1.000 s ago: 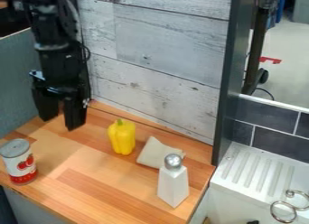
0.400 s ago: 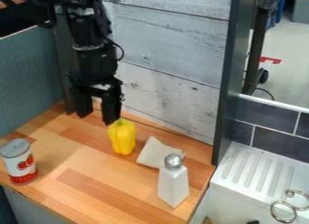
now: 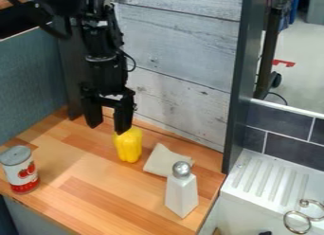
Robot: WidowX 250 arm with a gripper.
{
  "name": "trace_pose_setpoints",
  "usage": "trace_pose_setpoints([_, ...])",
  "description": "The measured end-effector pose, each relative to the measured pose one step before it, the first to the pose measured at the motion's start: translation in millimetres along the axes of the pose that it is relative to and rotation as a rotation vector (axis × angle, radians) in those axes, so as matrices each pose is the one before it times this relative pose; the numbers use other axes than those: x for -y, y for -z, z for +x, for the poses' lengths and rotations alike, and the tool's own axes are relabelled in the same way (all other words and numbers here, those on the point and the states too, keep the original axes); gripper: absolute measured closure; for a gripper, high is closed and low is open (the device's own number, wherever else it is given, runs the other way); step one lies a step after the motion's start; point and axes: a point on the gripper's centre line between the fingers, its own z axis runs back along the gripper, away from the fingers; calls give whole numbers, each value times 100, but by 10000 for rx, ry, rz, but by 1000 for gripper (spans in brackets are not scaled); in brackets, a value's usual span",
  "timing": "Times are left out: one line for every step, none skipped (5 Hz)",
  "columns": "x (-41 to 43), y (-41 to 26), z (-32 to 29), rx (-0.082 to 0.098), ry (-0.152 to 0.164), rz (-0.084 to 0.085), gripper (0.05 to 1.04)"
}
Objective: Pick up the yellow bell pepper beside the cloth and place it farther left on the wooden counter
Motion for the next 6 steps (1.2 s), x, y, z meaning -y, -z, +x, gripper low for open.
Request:
trace_pose_setpoints([-200,-44,1123,135,82,-25,83])
trace_pose_setpoints([-253,1131,734,-237,-115,-65,83])
trace_pose_setpoints([898,751,929,12,255,22,83])
trace_pose_setpoints([754,550,918,119,27,44,83])
trace_pose_setpoints([-235,149,273,-38,-210,95,137])
trace_pose_setpoints([-100,-51,35,-12,-164,57,424])
